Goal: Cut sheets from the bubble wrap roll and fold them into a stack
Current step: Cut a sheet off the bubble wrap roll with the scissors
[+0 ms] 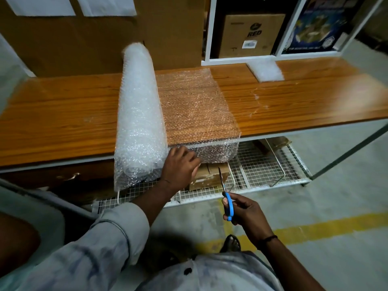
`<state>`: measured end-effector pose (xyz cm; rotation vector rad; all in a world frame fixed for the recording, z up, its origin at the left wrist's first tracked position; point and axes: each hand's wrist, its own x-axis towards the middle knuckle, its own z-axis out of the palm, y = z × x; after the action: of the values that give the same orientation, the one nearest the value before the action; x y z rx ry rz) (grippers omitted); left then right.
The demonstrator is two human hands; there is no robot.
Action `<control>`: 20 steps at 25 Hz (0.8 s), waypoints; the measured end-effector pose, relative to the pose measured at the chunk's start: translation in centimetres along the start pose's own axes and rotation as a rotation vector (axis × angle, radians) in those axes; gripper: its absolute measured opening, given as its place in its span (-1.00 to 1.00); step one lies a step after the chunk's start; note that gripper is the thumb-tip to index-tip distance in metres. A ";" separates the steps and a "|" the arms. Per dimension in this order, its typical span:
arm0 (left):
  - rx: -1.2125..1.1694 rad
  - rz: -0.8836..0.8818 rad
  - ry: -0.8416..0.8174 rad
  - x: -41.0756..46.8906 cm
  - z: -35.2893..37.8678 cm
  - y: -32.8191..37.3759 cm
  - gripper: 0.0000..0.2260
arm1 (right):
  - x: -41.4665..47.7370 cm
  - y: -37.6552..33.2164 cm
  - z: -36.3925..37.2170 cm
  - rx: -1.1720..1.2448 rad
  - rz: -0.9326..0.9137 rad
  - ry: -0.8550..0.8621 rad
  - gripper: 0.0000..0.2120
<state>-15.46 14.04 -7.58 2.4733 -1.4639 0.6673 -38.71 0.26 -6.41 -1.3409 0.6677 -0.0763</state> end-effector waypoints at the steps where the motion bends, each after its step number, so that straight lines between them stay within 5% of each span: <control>1: -0.002 -0.003 -0.005 0.2 0.0 0.2 -0.80 | 0.1 -0.1 -0.1 -0.008 -0.003 0.004 -0.49; 15: -0.028 0.033 -0.007 2.0 2.1 1.5 -0.87 | 4.1 -2.3 -1.4 -0.031 0.103 -0.088 -0.82; 20: -0.058 0.057 0.056 1.6 2.6 1.5 -0.89 | 6.1 -2.2 -0.3 -0.030 0.023 -0.093 -0.63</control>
<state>-15.39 11.05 -9.25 2.3585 -1.5158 0.6880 -33.19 -3.14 -6.87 -1.3575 0.6073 0.0143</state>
